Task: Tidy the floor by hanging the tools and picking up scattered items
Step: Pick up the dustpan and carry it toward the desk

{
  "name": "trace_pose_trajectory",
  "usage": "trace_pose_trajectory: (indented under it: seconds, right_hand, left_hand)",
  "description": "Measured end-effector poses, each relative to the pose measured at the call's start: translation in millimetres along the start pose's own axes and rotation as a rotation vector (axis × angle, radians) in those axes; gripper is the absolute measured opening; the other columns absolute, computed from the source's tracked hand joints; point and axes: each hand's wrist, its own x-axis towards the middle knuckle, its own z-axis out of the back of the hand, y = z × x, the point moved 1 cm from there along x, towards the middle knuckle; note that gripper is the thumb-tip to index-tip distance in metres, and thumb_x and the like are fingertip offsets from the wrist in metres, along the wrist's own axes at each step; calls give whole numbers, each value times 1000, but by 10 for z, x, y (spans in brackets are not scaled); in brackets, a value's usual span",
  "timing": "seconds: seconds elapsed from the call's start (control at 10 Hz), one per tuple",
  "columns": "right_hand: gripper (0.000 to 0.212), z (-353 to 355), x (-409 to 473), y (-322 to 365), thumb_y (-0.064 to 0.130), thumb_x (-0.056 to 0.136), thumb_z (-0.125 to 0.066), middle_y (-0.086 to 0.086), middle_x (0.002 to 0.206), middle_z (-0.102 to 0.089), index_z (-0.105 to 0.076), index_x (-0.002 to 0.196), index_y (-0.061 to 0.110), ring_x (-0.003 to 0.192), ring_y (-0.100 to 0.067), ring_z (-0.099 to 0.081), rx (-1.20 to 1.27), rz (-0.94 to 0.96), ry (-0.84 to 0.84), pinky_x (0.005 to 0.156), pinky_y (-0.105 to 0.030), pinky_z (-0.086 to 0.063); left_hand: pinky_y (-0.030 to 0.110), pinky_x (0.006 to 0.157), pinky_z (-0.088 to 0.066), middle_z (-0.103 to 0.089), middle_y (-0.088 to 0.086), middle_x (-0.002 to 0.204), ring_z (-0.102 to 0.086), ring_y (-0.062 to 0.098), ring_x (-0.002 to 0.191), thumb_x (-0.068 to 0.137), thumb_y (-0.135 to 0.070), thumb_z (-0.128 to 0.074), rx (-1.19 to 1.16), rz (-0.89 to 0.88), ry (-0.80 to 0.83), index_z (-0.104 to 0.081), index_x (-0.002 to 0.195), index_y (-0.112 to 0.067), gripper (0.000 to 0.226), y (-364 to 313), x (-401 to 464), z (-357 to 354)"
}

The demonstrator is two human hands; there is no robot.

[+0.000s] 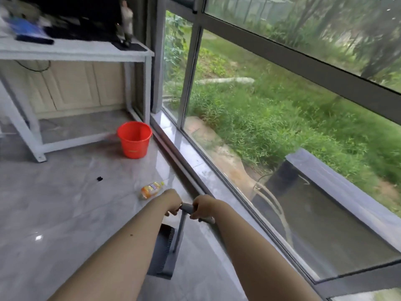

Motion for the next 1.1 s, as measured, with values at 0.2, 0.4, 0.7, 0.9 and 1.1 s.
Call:
trace_pose_trajectory:
  seconds: [0.2,0.4,0.7,0.9,1.1]
  right_hand:
    - [30,338,770,607,23,88,-60,-12,107,-74,-69,108,1,93,-21,-69,-109,112,46,77,-25,-47]
    - [33,767,1625,1269,27,84,-64,-7,102,-76,-70,107,5,77,-15,-61,-323,264,100,82,-27,-51]
    - [40,1139,2233,2192,33,84,-67,1,63,-54,-70,113,6,65,-17,-52,-603,486,139,64,-25,-40]
    - [37,1121,2507,2831,31,87,-64,-4,69,-56,-70,109,1,83,-21,-56,-666,556,126,72,-25,-39]
    - [34,1178,2820,3293,25,88,-65,-13,88,-66,-67,108,-2,85,-23,-63,-508,524,113,74,-26,-43]
  left_hand:
    - [33,77,-50,-70,17,109,-61,25,80,95,-9,-42,-235,142,-119,-55,122,1,32,377,228,655]
    - [29,71,-44,-60,11,92,-57,24,78,95,-7,-39,-387,274,-211,-58,81,-7,24,766,599,1299]
    - [20,52,-42,-55,0,69,-52,9,57,97,-11,-42,-675,454,-315,-48,66,-12,31,1269,778,1994]
    - [32,77,-50,-59,8,78,-58,25,78,97,-7,-41,-797,483,-402,-51,73,-7,27,1738,852,2319]
    - [30,68,-49,-53,4,64,-58,23,70,98,-7,-41,-757,545,-418,-51,76,-6,24,2134,1096,2807]
